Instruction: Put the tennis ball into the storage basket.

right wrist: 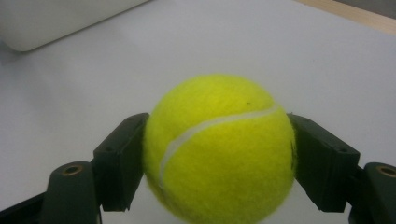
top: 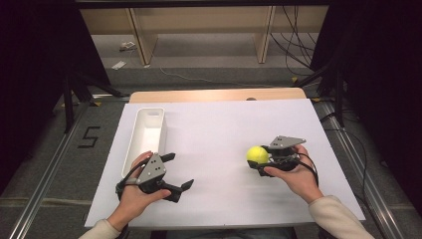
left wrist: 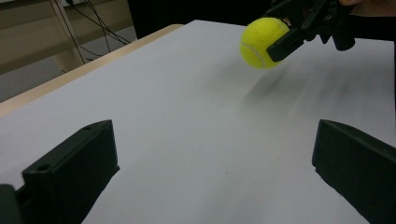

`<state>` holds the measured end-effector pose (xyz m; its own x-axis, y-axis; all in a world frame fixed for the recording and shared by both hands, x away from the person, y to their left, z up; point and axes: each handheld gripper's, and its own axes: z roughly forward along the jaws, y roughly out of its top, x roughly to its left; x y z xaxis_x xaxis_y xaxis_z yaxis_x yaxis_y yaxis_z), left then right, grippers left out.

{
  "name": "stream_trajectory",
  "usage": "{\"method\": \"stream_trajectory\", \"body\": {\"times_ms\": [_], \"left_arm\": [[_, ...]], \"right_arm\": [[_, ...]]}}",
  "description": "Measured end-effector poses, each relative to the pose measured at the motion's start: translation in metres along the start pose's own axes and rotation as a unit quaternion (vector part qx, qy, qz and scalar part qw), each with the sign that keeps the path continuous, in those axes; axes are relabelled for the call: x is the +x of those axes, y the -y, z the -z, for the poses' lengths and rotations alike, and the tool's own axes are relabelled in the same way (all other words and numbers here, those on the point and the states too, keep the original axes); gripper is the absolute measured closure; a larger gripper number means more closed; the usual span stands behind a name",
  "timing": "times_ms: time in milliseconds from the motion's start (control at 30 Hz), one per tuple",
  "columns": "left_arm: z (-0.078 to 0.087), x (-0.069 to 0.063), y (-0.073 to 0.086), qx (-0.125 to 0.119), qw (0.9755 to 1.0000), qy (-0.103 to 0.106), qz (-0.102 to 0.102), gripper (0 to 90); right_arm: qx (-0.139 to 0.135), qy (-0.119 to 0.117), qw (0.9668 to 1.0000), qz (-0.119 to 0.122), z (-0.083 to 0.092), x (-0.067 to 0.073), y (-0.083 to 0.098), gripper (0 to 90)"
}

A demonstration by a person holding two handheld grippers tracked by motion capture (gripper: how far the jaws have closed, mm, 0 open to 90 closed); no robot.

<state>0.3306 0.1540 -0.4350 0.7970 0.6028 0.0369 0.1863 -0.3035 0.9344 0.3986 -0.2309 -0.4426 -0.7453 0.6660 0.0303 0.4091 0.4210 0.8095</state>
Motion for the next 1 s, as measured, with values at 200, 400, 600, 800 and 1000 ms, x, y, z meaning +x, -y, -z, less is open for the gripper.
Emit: {"method": "stream_trajectory", "body": {"times_ms": [200, 400, 600, 800, 1000], "left_arm": [[-0.0001, 0.0000, -0.0001, -0.001, 1.0000, 0.001, 0.000, 0.0], [0.0002, 0.0001, 0.0000, -0.002, 1.0000, 0.000, 0.002, 0.0], [0.0000, 0.0000, 0.0000, -0.001, 1.0000, 0.001, 0.001, 0.0], [0.0005, 0.0004, -0.0003, -0.003, 1.0000, 0.000, 0.000, 0.0], [0.0006, 0.0003, -0.0005, -0.003, 1.0000, 0.001, -0.001, 0.0]], "right_arm": [[-0.004, 0.004, 1.0000, 0.002, 0.0000, 0.0009, -0.0032, 26.0], [-0.015, 0.007, 0.9998, 0.005, 0.0014, 0.0025, -0.0066, 26.1], [-0.017, 0.007, 0.9998, 0.006, 0.0008, 0.0025, -0.0073, 26.1], [-0.020, 0.008, 0.9997, 0.008, 0.0008, 0.0033, -0.0080, 26.1], [-0.026, 0.011, 0.9996, 0.005, 0.0009, 0.0040, -0.0094, 26.1]]}}
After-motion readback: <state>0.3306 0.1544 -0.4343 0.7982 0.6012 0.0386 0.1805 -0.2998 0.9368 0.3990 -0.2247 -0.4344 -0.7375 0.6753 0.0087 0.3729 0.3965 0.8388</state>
